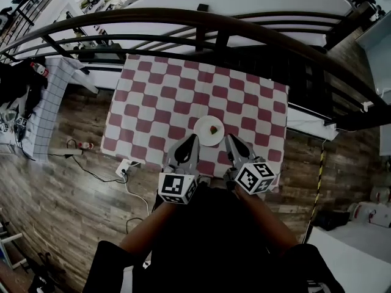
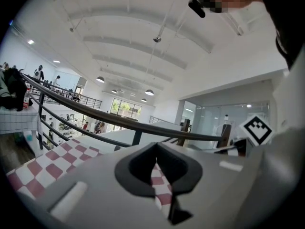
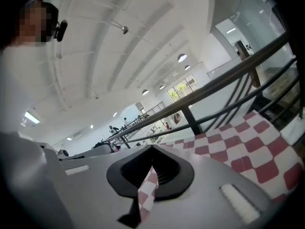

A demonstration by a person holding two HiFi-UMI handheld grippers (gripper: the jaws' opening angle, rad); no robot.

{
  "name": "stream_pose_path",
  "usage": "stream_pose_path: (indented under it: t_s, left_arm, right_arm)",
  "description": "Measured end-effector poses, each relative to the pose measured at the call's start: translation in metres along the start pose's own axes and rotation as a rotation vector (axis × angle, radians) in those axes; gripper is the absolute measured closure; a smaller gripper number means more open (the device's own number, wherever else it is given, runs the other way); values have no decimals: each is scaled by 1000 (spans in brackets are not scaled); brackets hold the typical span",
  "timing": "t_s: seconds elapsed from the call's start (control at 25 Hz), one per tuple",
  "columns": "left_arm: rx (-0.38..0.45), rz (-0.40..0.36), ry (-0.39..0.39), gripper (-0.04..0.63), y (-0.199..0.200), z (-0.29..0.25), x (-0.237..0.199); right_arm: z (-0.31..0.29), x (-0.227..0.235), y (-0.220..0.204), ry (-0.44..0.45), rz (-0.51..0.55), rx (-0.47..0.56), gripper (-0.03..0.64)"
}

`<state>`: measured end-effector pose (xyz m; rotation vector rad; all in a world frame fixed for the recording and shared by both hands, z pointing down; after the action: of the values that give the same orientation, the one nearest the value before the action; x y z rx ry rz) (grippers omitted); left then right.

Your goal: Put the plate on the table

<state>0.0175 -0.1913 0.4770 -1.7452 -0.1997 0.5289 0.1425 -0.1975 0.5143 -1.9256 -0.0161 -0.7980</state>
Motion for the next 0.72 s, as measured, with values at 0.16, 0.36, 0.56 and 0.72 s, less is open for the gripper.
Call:
stream_pose_path:
  t_s: [0.16, 0.36, 0.56, 0.72]
  left_arm:
    - [13, -16, -8, 585, 3, -1, 8]
    - [22, -29, -21, 586, 5, -1, 16]
    - [32, -34, -34, 585, 8, -1, 23]
    - [34, -31, -39, 586, 5, 0, 30]
  right_arm:
    - [11, -10, 13, -11, 99, 49, 618]
    - [21, -19, 27, -28, 194, 93, 617]
    - [31, -27, 37, -33, 254, 132, 618]
    - [37, -28, 32, -58, 301, 123, 620]
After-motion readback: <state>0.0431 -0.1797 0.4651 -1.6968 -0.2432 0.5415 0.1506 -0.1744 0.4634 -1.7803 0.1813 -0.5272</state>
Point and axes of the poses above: the fingertips, and each gripper's own axes: z backward along the fingers, x to its right, y out of its top, the point moved 1 cm from there along z, backward along the fingers
